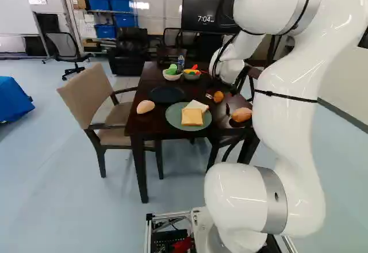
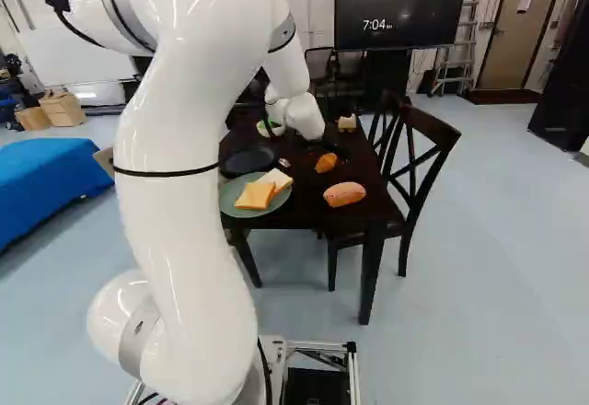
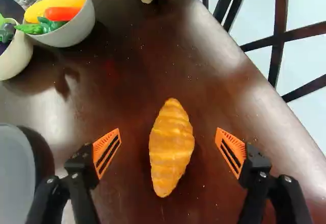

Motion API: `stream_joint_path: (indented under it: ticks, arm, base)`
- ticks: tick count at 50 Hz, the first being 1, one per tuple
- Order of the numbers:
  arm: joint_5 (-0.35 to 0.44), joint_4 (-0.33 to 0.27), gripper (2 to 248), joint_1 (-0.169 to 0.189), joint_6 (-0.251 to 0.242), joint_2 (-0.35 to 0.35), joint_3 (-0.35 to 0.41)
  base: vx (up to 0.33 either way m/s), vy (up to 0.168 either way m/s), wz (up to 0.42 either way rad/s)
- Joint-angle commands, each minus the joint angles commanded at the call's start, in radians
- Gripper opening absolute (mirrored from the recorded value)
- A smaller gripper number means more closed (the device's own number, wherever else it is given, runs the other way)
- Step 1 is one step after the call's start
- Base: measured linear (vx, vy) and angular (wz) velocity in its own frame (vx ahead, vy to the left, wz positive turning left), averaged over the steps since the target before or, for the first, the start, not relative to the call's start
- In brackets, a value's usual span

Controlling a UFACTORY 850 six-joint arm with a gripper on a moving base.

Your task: Move the croissant to the empty plate

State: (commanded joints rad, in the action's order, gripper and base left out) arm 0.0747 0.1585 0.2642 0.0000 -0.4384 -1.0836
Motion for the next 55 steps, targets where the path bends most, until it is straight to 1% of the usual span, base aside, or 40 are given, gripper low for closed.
stream_joint_path:
  ticks: [25,26,30,31,36,37,41,42,46,47,52,53,55]
  arm:
    - [-0.042,0.0,247,-0.002,0.0,-0.007,-0.009]
    - [-0.042,0.0,239,-0.002,0.0,-0.007,-0.009]
    - [-0.042,0.0,239,-0.002,0.0,-0.007,-0.009]
    - [-0.042,0.0,226,-0.002,0.0,-0.007,-0.009]
    - [-0.042,0.0,226,-0.002,0.0,-0.007,-0.009]
    - [-0.042,0.0,214,-0.002,0.0,-0.007,-0.009]
    - [-0.042,0.0,214,-0.002,0.0,-0.007,-0.009]
    - [-0.042,0.0,202,-0.002,0.0,-0.007,-0.009]
    - [-0.042,0.0,202,-0.002,0.0,-0.007,-0.009]
    - [-0.042,0.0,189,-0.002,0.0,-0.007,-0.009]
    - [-0.042,0.0,189,-0.002,0.0,-0.007,-0.009]
    - [-0.042,0.0,177,-0.002,0.0,-0.007,-0.009]
    - [-0.042,0.0,177,-0.002,0.0,-0.007,-0.009]
  base:
    - [0.0,0.0,0.0]
    - [0.0,0.0,0.0]
    - [0.0,0.0,0.0]
    - [0.0,0.0,0.0]
    - [0.0,0.0,0.0]
    - [0.0,0.0,0.0]
    - [0.0,0.0,0.0]
    - [0.0,0.0,0.0]
    - [0.0,0.0,0.0]
    - [0.0,0.0,0.0]
    - [0.0,0.0,0.0]
    - [0.0,0.0,0.0]
    - [0.0,0.0,0.0]
